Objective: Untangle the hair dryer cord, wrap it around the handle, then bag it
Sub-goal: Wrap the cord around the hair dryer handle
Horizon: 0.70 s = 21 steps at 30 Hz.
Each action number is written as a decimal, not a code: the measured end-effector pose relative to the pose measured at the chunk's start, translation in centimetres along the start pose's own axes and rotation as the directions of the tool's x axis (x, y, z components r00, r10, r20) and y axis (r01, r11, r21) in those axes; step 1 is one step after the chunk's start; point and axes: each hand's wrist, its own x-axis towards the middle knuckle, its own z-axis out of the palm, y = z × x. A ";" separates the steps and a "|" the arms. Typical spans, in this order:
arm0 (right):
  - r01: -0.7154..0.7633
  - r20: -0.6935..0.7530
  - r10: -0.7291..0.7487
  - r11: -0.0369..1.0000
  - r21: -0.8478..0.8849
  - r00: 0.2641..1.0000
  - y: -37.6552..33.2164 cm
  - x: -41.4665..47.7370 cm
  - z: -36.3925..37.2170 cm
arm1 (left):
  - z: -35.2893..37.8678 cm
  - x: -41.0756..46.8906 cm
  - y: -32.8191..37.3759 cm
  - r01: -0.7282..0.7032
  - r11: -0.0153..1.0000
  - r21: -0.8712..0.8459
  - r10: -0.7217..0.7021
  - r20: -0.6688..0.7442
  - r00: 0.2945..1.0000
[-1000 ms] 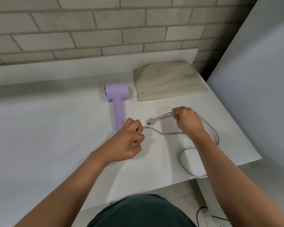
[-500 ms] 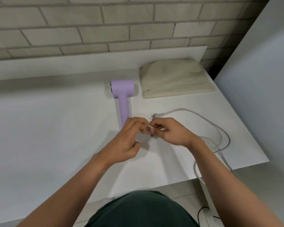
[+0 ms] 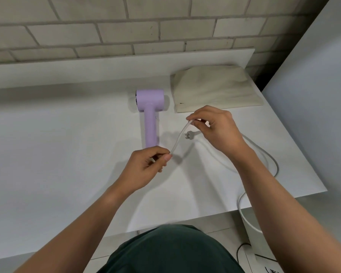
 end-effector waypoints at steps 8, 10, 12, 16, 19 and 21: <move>0.047 0.654 0.068 0.987 -0.156 0.753 -1.7 1.0 -1.6 | -1.2 0.4 0.9 0.061 0.996 0.065 -0.070 0.161 0.984; -0.060 0.691 0.069 0.998 -0.036 0.720 -1.8 1.0 -1.8 | -1.6 1.2 1.4 0.068 0.996 0.063 -0.078 0.178 0.981; -0.159 0.692 0.061 0.984 0.078 0.719 -1.7 1.1 -2.1 | -2.7 2.8 1.3 0.057 0.995 0.081 -0.066 0.113 0.991; -0.285 0.664 0.066 0.931 0.227 0.745 -1.2 1.1 -3.8 | -6.5 8.0 -0.4 -0.260 0.602 0.755 0.079 0.268 0.960; -0.302 0.640 0.073 0.918 0.256 0.765 -1.2 1.2 -4.7 | -6.1 11.4 -0.4 -0.481 0.268 0.835 -0.007 0.501 0.866; -0.304 0.629 0.087 0.920 0.246 0.772 -1.2 1.3 -5.0 | -4.7 13.5 -0.4 -0.606 0.056 0.794 -0.078 0.608 0.790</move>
